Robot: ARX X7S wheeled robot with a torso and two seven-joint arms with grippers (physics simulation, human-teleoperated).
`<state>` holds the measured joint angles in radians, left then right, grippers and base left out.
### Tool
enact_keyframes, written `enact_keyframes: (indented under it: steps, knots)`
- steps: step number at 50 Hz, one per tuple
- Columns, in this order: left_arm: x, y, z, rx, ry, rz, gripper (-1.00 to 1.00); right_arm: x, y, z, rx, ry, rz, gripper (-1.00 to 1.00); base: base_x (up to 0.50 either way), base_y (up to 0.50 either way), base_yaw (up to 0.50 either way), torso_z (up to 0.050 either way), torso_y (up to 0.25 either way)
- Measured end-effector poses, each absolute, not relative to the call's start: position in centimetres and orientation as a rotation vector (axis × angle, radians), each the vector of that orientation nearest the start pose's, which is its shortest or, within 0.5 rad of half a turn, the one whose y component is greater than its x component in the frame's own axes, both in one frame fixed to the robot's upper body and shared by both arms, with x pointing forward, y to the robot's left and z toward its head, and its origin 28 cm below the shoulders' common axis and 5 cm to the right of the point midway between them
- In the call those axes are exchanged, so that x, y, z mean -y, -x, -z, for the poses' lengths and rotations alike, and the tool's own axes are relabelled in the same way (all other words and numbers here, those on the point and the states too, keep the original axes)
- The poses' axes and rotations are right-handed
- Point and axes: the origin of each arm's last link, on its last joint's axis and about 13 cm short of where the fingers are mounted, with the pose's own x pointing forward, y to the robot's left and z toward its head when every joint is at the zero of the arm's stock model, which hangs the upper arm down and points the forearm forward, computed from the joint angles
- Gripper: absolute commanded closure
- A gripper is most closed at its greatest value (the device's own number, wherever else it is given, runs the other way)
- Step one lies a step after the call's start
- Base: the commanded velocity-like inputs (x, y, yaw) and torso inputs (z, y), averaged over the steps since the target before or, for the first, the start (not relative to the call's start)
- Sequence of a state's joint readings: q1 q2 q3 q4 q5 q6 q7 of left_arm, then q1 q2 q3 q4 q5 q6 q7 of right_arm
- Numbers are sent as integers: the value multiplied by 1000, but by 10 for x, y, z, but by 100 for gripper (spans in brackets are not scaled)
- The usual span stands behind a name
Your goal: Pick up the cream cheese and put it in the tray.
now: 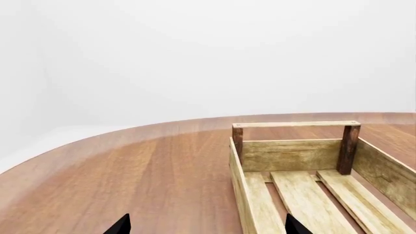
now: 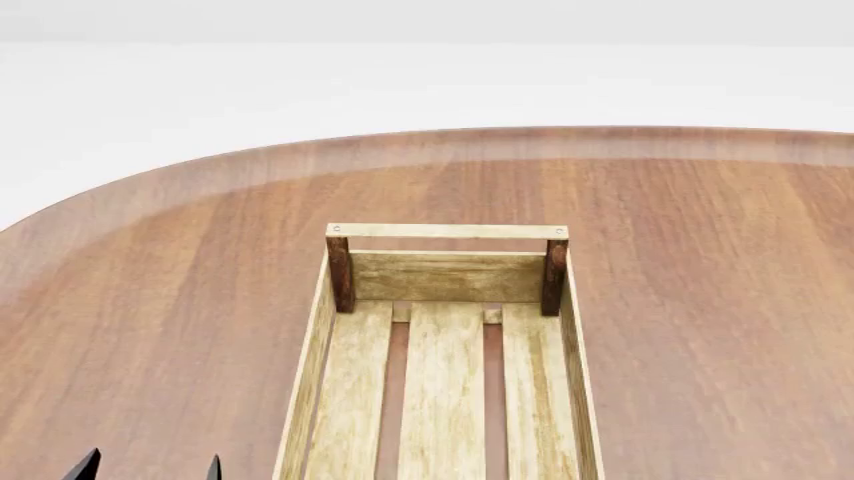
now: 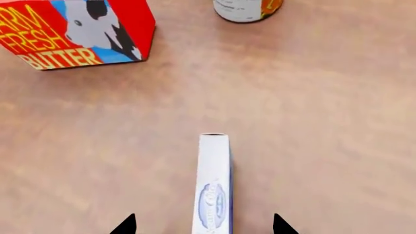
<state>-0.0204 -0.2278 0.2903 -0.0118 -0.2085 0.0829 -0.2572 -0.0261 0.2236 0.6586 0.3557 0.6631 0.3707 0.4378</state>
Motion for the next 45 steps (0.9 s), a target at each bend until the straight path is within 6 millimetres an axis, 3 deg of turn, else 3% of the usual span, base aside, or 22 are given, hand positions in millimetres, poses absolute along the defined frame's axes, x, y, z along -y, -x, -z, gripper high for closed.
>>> enact_keyframes:
  steps: [17, 18, 34, 45]
  knots:
    - [-203, -207, -13, 29, -9, 24, -100, 251, -145, 53, -590, -536, 1097, -100, 0, 0, 0, 0, 0]
    - [-203, -207, -13, 29, -9, 24, -100, 251, -145, 53, -592, -530, 1099, 100, 0, 0, 0, 0, 0]
    - [-203, -208, -13, 29, -9, 24, -100, 253, -138, 55, -598, -524, 1122, 100, 0, 0, 0, 0, 0]
    - [-203, -207, -13, 30, -8, 23, -100, 250, -133, 41, -533, -586, 1091, 100, 0, 0, 0, 0, 0]
